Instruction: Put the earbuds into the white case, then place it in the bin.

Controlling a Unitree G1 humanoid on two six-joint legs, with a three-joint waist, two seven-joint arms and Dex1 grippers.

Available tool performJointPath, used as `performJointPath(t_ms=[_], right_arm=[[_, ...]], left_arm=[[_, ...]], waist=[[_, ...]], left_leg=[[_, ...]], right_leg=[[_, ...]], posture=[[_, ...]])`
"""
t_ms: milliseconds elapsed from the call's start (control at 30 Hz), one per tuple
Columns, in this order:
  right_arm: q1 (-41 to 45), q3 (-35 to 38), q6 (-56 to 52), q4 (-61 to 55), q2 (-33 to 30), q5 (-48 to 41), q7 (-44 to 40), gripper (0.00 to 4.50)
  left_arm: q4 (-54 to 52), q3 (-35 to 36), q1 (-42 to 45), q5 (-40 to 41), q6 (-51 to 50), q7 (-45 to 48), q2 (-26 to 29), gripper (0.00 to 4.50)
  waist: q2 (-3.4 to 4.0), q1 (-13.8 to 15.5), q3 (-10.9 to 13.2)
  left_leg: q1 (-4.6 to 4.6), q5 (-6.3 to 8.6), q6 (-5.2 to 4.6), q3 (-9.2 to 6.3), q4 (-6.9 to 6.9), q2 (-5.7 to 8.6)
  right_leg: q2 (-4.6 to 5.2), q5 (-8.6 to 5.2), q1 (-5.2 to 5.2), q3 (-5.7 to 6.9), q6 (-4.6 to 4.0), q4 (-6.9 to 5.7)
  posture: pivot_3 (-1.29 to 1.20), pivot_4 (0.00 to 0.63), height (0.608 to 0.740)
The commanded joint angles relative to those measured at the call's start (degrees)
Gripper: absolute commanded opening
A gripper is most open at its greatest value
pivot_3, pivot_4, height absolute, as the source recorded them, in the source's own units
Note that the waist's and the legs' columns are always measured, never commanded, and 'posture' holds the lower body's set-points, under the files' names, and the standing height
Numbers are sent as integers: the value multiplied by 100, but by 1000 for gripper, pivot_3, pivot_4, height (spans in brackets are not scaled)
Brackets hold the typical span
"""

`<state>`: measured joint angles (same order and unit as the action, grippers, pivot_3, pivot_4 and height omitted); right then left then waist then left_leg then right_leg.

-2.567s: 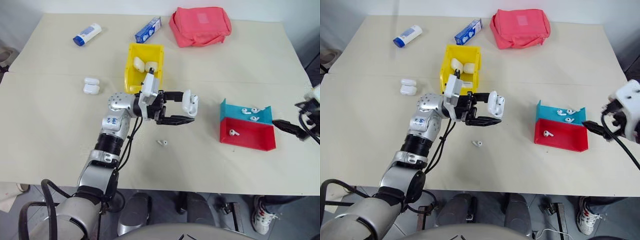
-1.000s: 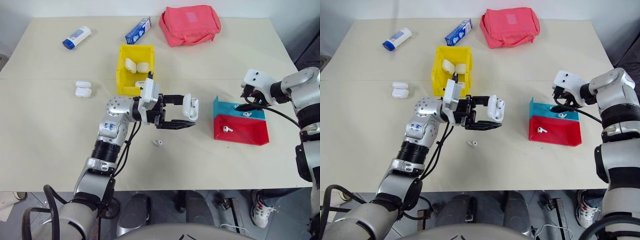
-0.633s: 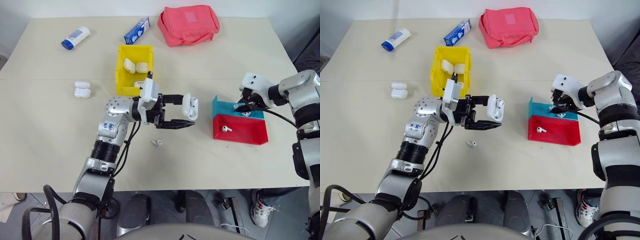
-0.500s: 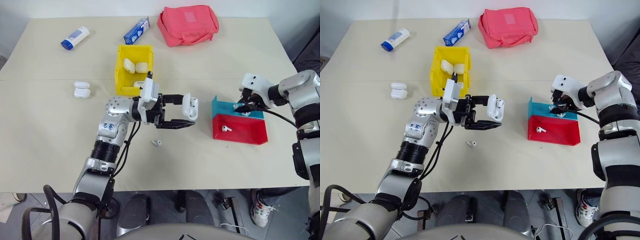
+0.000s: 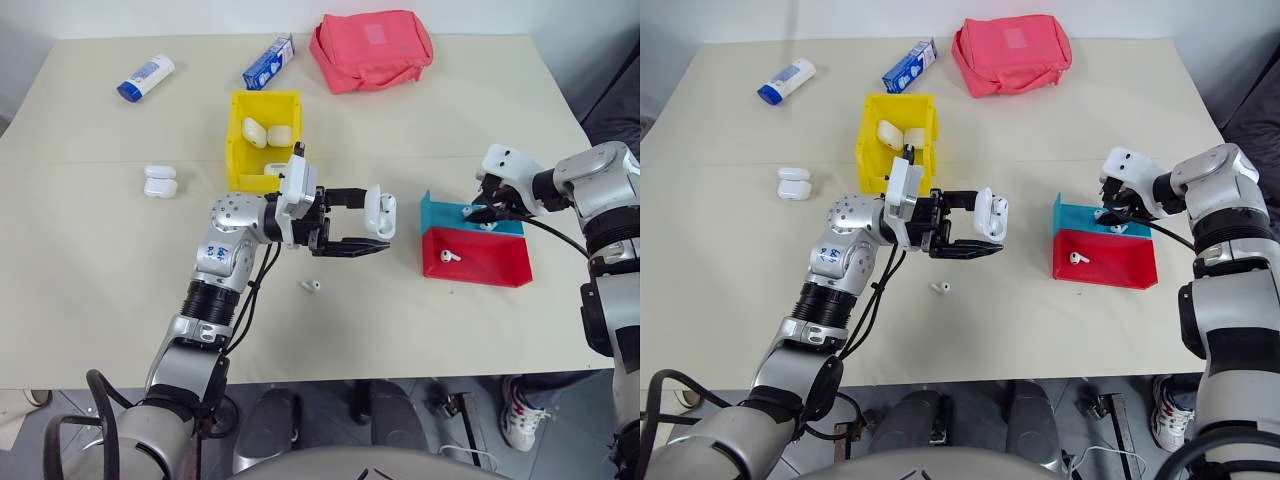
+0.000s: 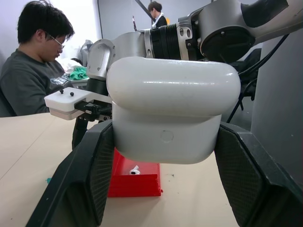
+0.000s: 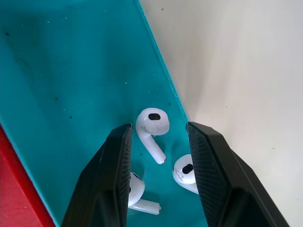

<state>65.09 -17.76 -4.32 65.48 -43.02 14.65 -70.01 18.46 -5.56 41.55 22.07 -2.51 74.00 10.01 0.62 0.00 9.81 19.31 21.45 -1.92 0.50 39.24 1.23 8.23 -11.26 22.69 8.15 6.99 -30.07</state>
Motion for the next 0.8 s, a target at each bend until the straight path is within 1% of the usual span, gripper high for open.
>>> performJointPath(t_ms=[33,133,233,300,333,600,700,800], right_arm=[[111,99,68,17,-8,13,-15,1875],[104,125,73,27,19,5,-31,1875],[94,135,76,28,40,3,-38,1268],[79,140,80,24,46,-2,-63,604],[77,139,76,29,48,2,-59,474],[83,207,51,-83,1,-55,-42,475],[40,414,30,-582,-119,-297,-242,475],[-304,897,-201,-1613,-232,-845,-460,475]], left_arm=[[-211,19,4,101,51,-31,16,2797],[-213,21,6,100,54,-36,23,2797],[-210,24,8,94,61,-48,28,2797],[-218,25,0,93,62,-55,33,2797],[-219,25,-2,92,64,-57,35,2797],[-170,23,26,85,106,-67,26,2797],[-134,22,45,82,125,-61,17,2797],[-74,27,49,82,148,-36,18,2797]], waist=[[0,-10,0],[0,-12,0],[0,-11,0],[0,-9,0],[0,-9,0],[1,-9,0],[3,-13,1],[5,-2,2]], left_leg=[[-1,0,0,1,0,-1],[-4,0,1,4,-1,-3],[-5,0,1,5,-1,-3],[-6,0,1,6,-1,-2],[-6,0,1,5,-1,-2],[-7,0,1,6,-1,-2],[-7,0,1,7,-1,-2],[-7,0,1,8,-1,-3]], right_leg=[[-1,0,0,-1,0,0],[-4,0,0,-4,0,-1],[-4,0,0,-9,0,-2],[-4,0,0,-11,0,-2],[-4,0,0,-12,0,-2],[-5,0,0,-17,0,-3],[-5,0,1,-18,0,-3],[-7,0,2,-19,0,-4]], posture=[[0,150,740],[0,150,740],[0,150,740],[0,150,740],[0,150,740],[0,150,740],[0,150,740],[0,150,740]])
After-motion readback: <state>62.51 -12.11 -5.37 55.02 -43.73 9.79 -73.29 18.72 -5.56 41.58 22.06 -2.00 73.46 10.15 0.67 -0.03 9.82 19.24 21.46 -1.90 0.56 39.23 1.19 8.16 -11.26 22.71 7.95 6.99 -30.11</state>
